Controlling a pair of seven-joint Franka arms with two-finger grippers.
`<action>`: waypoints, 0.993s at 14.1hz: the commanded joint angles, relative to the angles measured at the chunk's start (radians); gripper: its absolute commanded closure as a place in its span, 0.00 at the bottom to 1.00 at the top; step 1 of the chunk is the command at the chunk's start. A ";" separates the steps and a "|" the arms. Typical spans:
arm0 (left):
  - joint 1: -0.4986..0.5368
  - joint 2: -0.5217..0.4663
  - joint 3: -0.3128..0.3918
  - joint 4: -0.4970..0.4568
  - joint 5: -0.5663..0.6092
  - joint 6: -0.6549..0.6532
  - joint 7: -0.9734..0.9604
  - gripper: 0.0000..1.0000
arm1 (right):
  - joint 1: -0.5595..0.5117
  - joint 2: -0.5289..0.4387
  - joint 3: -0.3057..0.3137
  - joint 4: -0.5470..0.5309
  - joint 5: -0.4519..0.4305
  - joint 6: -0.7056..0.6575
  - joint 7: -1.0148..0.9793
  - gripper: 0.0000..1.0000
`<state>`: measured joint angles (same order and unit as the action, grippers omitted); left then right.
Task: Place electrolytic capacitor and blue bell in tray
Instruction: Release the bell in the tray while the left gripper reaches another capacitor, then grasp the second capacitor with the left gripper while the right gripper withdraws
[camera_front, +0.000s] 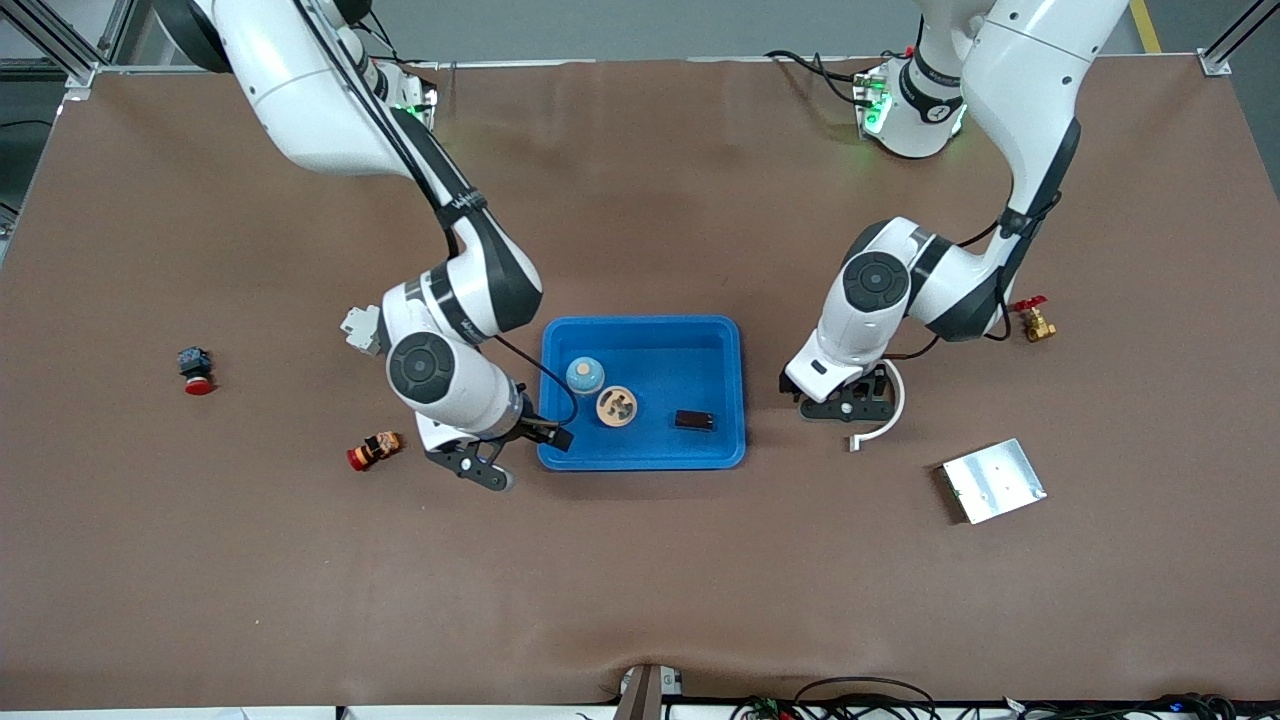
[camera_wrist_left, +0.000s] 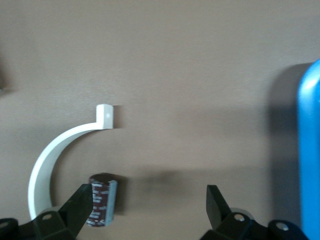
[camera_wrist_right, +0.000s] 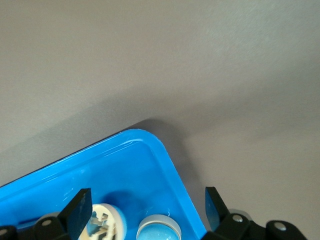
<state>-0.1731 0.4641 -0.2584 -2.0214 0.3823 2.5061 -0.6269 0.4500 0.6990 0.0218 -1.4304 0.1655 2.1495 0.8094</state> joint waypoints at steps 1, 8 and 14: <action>0.033 -0.042 -0.010 -0.085 0.035 0.075 0.012 0.00 | -0.004 -0.009 0.009 -0.018 -0.017 0.001 -0.010 0.00; 0.084 -0.044 -0.009 -0.169 0.056 0.186 0.024 0.00 | -0.155 -0.152 0.007 -0.033 -0.015 -0.181 -0.191 0.00; 0.104 -0.041 -0.008 -0.203 0.059 0.223 0.027 0.00 | -0.378 -0.386 -0.011 -0.071 -0.023 -0.373 -0.438 0.00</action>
<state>-0.0977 0.4580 -0.2584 -2.1760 0.4142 2.6967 -0.6110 0.1222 0.4114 -0.0082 -1.4387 0.1527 1.8134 0.4409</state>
